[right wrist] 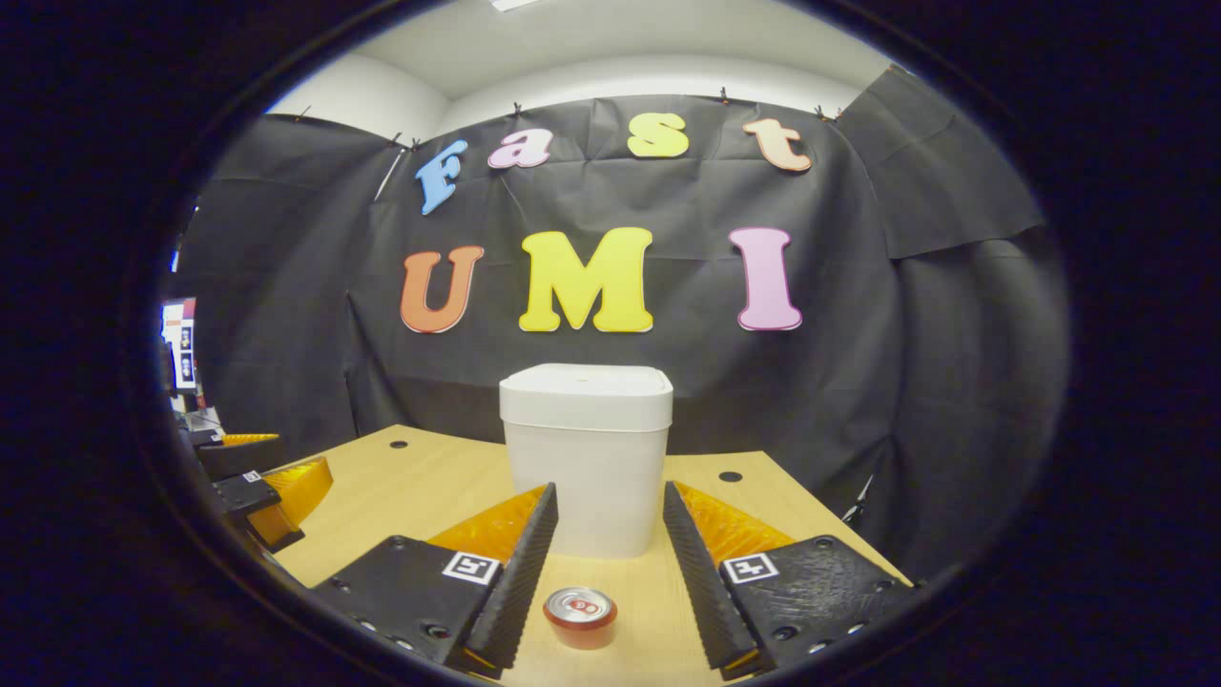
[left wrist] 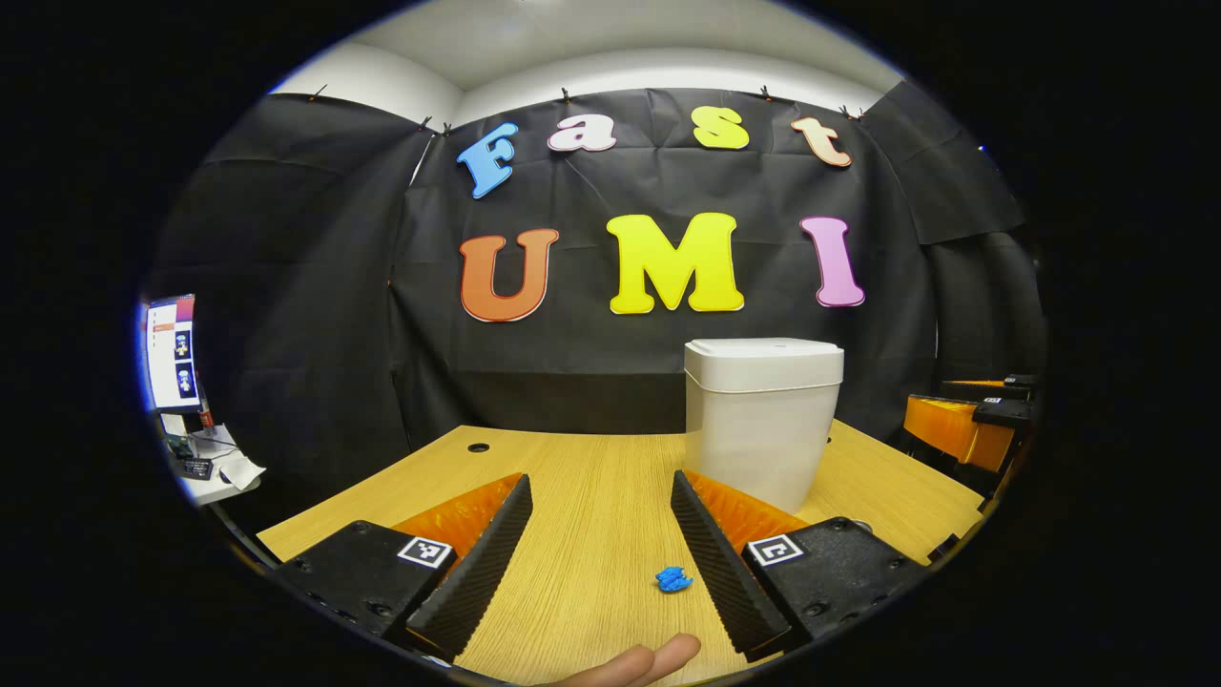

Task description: Press the lid of the desktop garbage bin to open it, pick up the crumpled paper on the desktop and throw it into the bin, then pick up the pop can on the desktop and drop it into the bin, and finally close the garbage bin lid.

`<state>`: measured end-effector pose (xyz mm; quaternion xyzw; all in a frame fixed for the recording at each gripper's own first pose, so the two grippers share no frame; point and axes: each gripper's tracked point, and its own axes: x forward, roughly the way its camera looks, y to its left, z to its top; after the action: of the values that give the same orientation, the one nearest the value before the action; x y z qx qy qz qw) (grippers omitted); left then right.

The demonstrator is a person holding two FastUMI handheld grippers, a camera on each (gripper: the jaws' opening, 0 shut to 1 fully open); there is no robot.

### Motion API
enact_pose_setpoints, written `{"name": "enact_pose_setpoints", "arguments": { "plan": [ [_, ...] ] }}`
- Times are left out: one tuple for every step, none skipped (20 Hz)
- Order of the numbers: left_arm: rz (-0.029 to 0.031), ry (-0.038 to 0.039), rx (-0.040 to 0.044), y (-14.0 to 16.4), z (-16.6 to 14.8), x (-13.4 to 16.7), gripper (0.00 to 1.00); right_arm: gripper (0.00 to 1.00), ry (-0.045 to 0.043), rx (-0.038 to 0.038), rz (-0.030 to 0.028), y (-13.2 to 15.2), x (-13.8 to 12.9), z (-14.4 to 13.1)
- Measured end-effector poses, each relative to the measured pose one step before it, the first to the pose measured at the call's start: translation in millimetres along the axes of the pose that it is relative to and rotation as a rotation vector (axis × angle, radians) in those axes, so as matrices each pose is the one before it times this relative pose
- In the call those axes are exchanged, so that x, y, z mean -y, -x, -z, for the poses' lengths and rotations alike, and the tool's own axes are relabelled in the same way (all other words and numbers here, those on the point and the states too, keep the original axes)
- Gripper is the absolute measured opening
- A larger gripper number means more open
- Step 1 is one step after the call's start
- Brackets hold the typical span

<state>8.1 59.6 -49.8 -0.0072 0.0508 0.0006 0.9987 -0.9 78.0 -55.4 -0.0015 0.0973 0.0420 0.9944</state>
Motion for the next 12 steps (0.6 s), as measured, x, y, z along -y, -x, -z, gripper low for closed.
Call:
{"name": "enact_pose_setpoints", "arguments": {
  "plan": [
    [0.00107,0.00442,-0.00287,-0.24,0.30,-0.24,0.96,0.65,0.00321,0.00941,-0.02920,-1.33,-6.52,-0.50],
    [-0.00335,0.00361,-0.00445,-1.03,1.96,-0.05,0.96,0.53,0.00315,0.01163,-0.03856,-0.30,-8.30,-2.43],
    [-0.00433,0.00487,-0.00619,-1.30,1.96,-1.58,0.96,0.47,-0.00147,0.00575,-0.03334,-0.33,-5.15,-0.92],
    [-0.00146,0.00423,-0.00781,-2.30,1.85,0.62,0.96,0.29,-0.00077,-0.00075,-0.02211,1.04,-6.06,0.59],
    [-0.00082,0.00269,-0.00793,-0.84,2.23,-0.37,0.96,0.25,0.00409,0.00360,-0.00119,-0.17,0.98,-0.38],
    [-0.00252,0.00198,-0.00735,-1.00,2.36,-0.76,0.96,0.19,0.01284,0.00492,-0.00043,1.00,-1.08,-1.48],
    [-0.00230,0.00017,-0.00349,-1.21,0.46,-0.74,0.96,0.17,0.02165,0.00108,-0.01061,3.44,-4.69,-3.11],
    [-0.00288,0.00000,-0.00226,-0.53,0.61,-0.51,0.96,0.01,-0.00261,-0.00270,-0.00727,-3.82,-1.03,0.97],
    [-0.00174,0.00033,-0.00128,-0.68,-0.22,-0.56,0.96,0.00,-0.00430,-0.00673,-0.00265,0.21,-2.37,0.25],
    [-0.00103,0.00008,-0.00127,-0.66,1.00,-1.13,0.96,0.00,0.00425,-0.00063,0.00582,-1.33,-0.68,-3.60],
    [-0.00131,-0.00040,0.00000,0.76,1.10,-1.04,0.96,0.00,0.00591,0.00397,0.00467,-1.82,0.13,-5.36],
    [-0.00063,-0.00073,0.00117,-0.38,-0.73,-0.33,0.96,0.00,0.00668,0.00666,0.00040,-2.46,-0.93,-6.86]
  ]
}}
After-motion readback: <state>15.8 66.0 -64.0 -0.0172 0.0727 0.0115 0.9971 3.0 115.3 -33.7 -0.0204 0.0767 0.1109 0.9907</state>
